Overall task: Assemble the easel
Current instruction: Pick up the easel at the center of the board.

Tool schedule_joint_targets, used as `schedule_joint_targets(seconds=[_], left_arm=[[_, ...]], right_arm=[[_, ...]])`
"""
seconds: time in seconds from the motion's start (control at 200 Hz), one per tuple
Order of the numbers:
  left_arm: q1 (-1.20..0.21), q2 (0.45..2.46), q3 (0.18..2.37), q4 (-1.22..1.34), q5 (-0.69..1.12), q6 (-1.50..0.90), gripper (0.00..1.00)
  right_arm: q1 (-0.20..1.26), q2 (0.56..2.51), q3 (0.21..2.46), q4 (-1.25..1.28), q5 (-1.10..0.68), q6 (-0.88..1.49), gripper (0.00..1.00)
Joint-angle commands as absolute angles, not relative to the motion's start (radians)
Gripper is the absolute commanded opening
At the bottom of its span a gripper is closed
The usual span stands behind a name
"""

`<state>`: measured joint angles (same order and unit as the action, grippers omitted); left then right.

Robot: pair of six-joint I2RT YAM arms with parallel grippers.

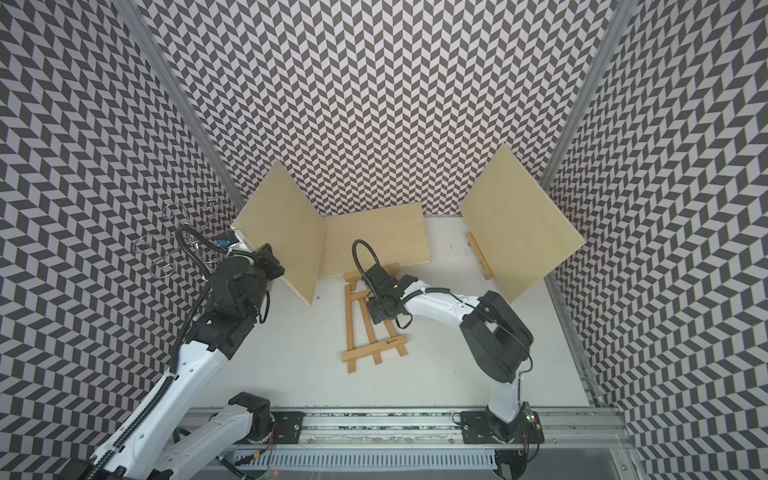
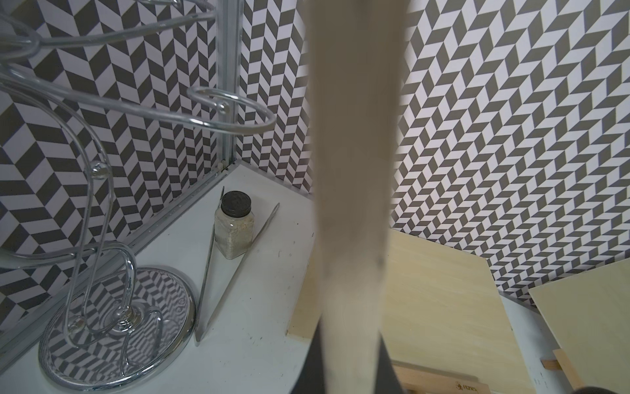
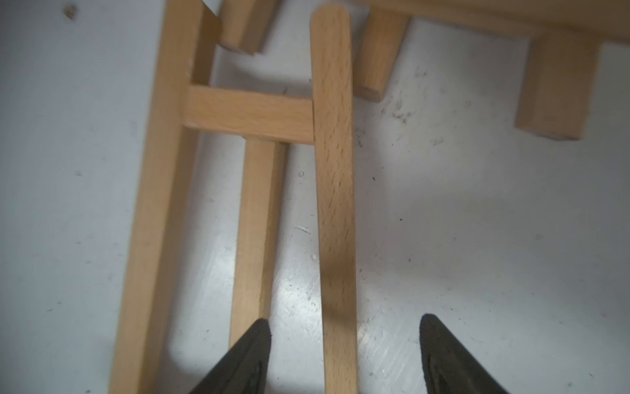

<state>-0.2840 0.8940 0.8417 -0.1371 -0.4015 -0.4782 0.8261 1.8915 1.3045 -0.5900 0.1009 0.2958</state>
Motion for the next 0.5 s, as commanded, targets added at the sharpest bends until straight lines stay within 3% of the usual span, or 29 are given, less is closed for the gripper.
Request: schedule_joint_targets(seconds=[0.0,0.24,0.366,0.496], left_arm=[[-0.307,0.873,0.851,-0.126,-0.328,-0.502,0.0],[-0.31,0.869,0.854,-0.134,-0.31,-0.495,0.0],[-0.31,0.869,0.864,-0.138,-0.309,-0.493,0.0],[-0.309,0.871,0.868,-0.133,-0.299,-0.498,0.0]], right_arm=[[0.822,1.933,1.334,-0.548,0.107,0.275,0.65],[0.824,1.982,1.289,-0.499,0.096,0.287,0.46],[0.825,1.979,1.265,-0.488,0.063,0.285,0.25],[0.823,1.885,1.196,-0.466,0.023,0.277,0.15]])
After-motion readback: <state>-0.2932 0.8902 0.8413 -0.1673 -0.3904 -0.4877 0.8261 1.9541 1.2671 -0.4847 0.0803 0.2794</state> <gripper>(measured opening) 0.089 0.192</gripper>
